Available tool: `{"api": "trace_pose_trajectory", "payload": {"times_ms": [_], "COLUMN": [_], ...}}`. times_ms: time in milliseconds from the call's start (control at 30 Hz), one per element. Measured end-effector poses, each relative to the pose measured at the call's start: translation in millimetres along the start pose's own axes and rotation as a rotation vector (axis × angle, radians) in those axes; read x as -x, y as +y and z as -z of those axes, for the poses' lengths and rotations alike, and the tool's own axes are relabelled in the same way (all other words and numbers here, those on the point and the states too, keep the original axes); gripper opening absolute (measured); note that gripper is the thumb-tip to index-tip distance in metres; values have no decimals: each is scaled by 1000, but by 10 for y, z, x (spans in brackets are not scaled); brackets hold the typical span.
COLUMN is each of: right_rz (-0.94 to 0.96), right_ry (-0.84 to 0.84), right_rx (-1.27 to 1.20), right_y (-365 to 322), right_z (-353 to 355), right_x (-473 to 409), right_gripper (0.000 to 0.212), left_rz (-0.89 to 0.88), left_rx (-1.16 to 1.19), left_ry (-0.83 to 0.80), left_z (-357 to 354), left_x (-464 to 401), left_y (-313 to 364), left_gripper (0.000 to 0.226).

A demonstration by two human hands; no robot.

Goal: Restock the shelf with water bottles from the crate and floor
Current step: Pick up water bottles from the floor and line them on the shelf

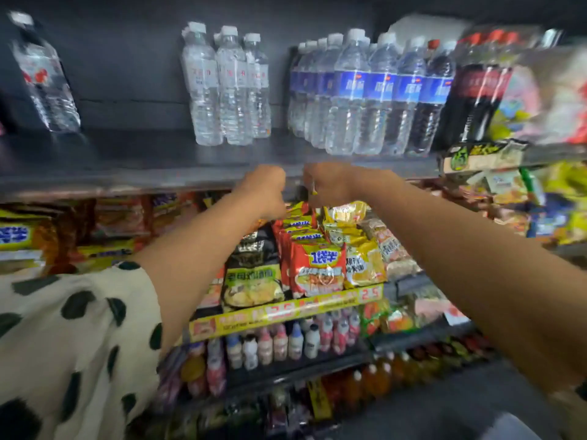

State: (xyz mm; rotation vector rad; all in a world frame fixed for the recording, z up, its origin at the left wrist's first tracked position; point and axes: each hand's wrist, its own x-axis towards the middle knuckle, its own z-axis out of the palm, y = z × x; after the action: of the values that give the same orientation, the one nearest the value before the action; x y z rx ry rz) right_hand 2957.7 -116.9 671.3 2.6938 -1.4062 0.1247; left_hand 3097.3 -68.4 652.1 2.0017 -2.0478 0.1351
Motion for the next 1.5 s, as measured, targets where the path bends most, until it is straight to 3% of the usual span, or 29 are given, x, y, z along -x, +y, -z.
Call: {"api": "trace_pose_trajectory", "payload": {"times_ms": [200, 567, 700, 867, 1033, 1267, 1500], "right_rz": [-79, -204, -275, -378, -368, -351, -278], "right_ry": [-180, -439, -542, -672, -684, -697, -664], "right_rx": [-86, -271, -318, -362, -319, -144, -138], "right_y": [50, 225, 317, 413, 493, 515, 570], "right_z": [-1119, -4197, -5593, -7282, -8622, -9792, -9895], "right_x": [659, 1278, 1524, 1696, 1682, 1527, 1482], "right_gripper": [59, 47, 69, 63, 59, 66, 51], "left_rz": [-52, -50, -70, -74, -61, -4, 8], "left_rx": [-52, 40, 62, 138, 98, 78, 82], "left_ry": [-276, -702, -750, -792, -870, -854, -804], "left_z": [-992, -3804, -5097, -6702, -7929, -8964, -9010], "left_x": [555, 1228, 1452, 1675, 1791, 1960, 2003], "left_y": [68, 133, 150, 125, 24, -133, -155], "left_gripper": [33, 26, 25, 18, 33, 50, 45]}}
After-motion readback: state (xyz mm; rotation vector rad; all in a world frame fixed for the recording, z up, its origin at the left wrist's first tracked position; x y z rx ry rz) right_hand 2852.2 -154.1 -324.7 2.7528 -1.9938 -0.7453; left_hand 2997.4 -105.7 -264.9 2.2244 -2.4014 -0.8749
